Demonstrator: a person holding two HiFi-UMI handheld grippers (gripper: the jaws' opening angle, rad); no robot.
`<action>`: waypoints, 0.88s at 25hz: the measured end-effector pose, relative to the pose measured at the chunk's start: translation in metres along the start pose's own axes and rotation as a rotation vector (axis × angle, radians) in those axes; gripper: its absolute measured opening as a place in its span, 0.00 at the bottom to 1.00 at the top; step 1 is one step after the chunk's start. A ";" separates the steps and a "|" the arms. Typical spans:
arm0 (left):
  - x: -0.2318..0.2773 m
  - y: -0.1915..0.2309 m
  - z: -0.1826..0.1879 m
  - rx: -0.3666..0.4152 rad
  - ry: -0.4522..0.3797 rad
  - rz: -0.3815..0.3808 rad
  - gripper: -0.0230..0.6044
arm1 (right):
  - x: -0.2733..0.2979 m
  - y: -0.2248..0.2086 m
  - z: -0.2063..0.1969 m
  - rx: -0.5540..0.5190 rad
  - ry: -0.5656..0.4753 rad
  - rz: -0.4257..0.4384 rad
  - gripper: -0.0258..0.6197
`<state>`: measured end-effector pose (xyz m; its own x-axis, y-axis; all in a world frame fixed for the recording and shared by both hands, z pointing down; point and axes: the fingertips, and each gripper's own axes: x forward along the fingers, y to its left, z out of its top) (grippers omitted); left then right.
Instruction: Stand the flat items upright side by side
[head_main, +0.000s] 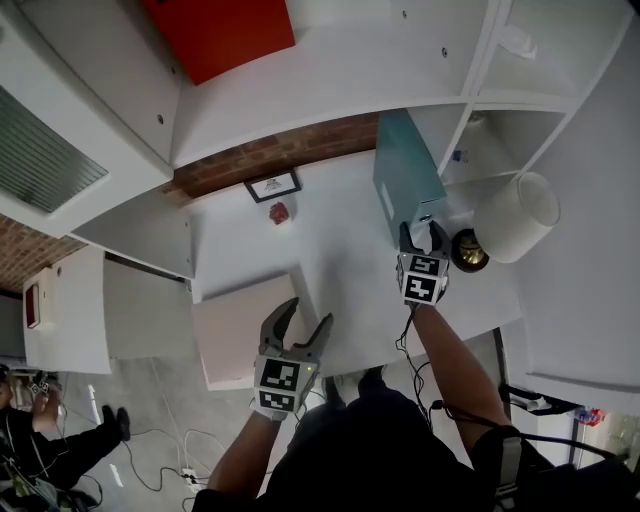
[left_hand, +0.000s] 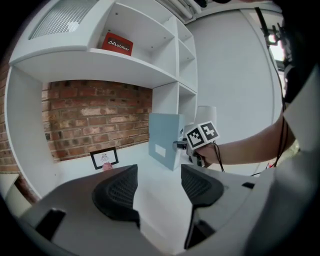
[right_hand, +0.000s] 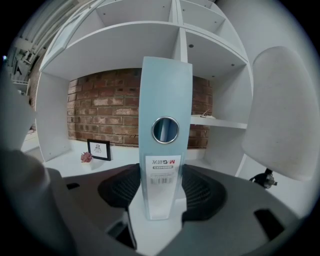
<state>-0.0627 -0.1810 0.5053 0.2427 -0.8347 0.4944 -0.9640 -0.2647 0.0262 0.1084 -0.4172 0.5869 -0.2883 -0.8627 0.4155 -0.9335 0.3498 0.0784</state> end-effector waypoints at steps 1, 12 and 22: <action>0.000 0.003 -0.002 -0.009 0.002 0.009 0.47 | 0.004 0.000 0.002 0.001 -0.002 -0.005 0.44; 0.000 0.008 -0.010 -0.049 -0.001 0.005 0.46 | -0.014 0.005 0.005 -0.001 -0.013 0.020 0.41; 0.013 0.004 -0.002 -0.046 0.004 -0.002 0.45 | 0.000 0.026 -0.018 -0.020 0.060 0.101 0.32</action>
<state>-0.0640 -0.1920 0.5133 0.2438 -0.8324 0.4978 -0.9676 -0.2434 0.0669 0.0885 -0.4014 0.6055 -0.3668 -0.7994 0.4758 -0.8958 0.4415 0.0512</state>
